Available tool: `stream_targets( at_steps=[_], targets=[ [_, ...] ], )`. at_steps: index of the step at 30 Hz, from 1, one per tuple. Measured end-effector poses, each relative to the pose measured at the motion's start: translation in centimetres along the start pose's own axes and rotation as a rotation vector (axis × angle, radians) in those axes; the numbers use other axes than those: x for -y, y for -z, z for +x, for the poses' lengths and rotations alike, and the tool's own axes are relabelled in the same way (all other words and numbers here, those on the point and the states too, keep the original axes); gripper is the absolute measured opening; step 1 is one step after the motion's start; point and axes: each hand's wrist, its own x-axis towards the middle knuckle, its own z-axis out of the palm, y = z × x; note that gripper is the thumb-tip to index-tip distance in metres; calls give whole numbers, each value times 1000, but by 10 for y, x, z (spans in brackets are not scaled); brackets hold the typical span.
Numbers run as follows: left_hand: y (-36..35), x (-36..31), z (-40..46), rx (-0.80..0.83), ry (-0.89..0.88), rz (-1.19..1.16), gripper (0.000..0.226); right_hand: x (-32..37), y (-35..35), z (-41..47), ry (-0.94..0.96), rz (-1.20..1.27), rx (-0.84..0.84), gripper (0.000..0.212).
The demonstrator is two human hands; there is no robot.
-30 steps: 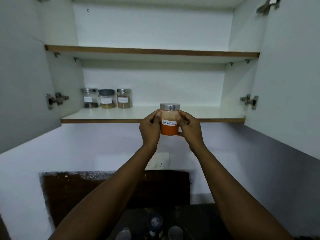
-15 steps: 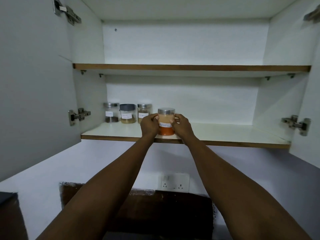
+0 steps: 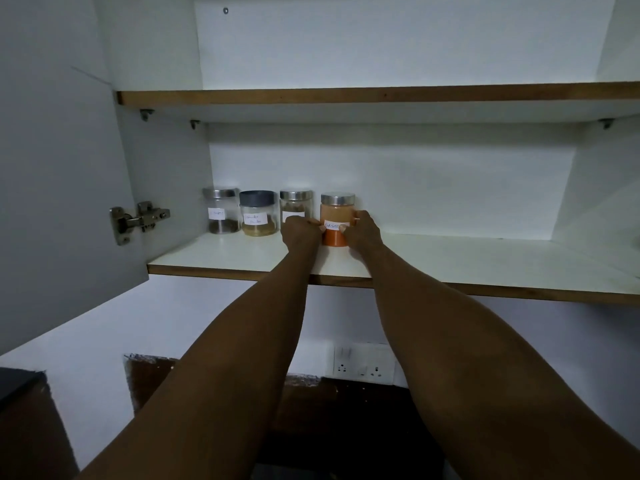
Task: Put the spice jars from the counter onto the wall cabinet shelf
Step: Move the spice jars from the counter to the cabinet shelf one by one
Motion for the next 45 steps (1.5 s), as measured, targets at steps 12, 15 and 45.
stream_targets(
  at_steps=[12, 15, 45],
  targets=[
    [-15, 5, 31, 31, 4, 2, 31, -9, -7, 32, 46, -78, 21, 52],
    [-17, 5, 33, 58, 4, 0, 31, -12, -10, 38, 52, -63, 15, 51],
    [-19, 9, 30, 99, -81, 104, 28, -16, -17, 43, 85, -88, 20, 49]
  ],
)
